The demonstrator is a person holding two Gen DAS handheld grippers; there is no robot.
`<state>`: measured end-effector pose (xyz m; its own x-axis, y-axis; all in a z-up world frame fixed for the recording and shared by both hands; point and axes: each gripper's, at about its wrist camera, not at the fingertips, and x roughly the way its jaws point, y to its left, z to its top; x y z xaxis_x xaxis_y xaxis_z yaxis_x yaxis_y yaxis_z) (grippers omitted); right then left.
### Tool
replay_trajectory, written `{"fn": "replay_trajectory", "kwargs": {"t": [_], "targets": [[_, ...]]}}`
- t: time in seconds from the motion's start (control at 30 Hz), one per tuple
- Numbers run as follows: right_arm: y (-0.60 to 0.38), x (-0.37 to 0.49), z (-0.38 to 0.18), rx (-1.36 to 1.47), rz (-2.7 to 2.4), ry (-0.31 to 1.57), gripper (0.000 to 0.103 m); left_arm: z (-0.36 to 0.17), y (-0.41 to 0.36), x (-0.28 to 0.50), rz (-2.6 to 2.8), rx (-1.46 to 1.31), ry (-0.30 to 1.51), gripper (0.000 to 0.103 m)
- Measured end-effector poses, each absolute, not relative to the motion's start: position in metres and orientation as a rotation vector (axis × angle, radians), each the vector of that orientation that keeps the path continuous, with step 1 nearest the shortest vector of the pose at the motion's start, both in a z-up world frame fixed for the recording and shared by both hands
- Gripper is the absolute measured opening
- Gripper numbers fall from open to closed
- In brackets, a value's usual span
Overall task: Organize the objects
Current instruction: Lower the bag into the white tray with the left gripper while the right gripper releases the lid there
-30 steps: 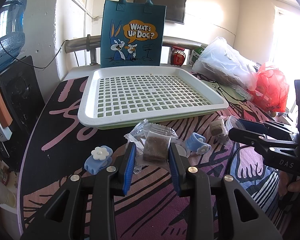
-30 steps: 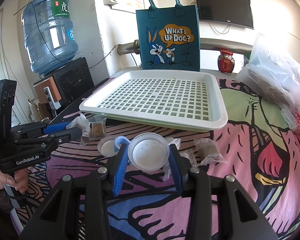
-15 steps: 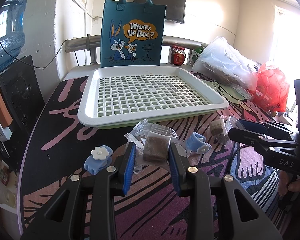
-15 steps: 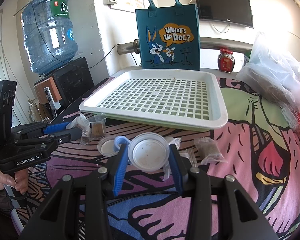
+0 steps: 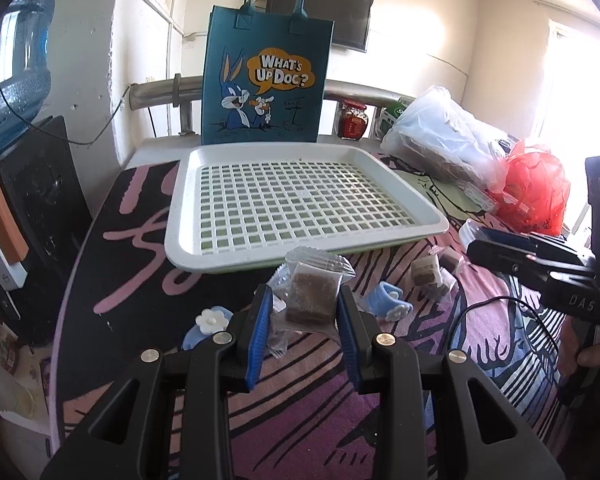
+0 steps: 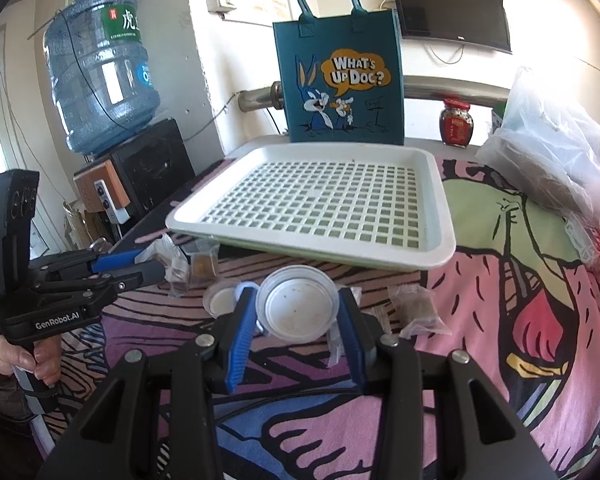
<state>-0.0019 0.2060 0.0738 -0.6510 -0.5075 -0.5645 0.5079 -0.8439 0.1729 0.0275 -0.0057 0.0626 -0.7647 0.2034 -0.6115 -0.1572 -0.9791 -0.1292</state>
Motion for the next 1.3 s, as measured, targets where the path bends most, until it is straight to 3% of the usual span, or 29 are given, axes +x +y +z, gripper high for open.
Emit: {"fn": "replay_trajectory", "kwargs": {"t": [0.3,0.5,0.7,0.8,0.83,0.9,1.0,1.17,1.3], "targets": [[0.213,-0.049,0.115,0.774,-2.444,-0.045,0.039,0.091,-0.028,-0.036,2.800,-1.000,-0.141,0.031],[0.199,-0.111,0.085,0.960,-2.422,-0.078,0.039,0.053,-0.029,-0.095,2.770,-1.189,-0.190,0.031],[0.178,-0.152,0.036,1.185,-2.403,0.034,0.040,0.024,-0.028,-0.117,2.776,-1.303,-0.229,0.033],[0.171,-0.154,0.027,1.178,-2.414,0.129,0.045,0.023,-0.021,-0.117,2.749,-1.291,-0.196,0.049],[0.169,-0.150,0.031,1.147,-2.421,0.161,0.061,0.027,-0.019,-0.114,2.746,-1.273,-0.175,0.055],[0.171,-0.140,0.045,1.097,-2.440,0.159,0.074,0.040,-0.016,-0.107,2.753,-1.211,-0.151,0.059],[0.183,-0.122,0.077,1.002,-2.449,0.069,0.074,0.070,-0.021,-0.088,2.790,-1.089,-0.152,0.067],[0.224,-0.077,0.125,0.802,-2.495,-0.090,0.075,0.114,-0.046,-0.037,2.930,-0.821,-0.145,0.100],[0.254,-0.049,0.128,0.728,-2.566,-0.076,0.075,0.104,-0.060,-0.013,2.924,-0.864,-0.149,0.102]]}}
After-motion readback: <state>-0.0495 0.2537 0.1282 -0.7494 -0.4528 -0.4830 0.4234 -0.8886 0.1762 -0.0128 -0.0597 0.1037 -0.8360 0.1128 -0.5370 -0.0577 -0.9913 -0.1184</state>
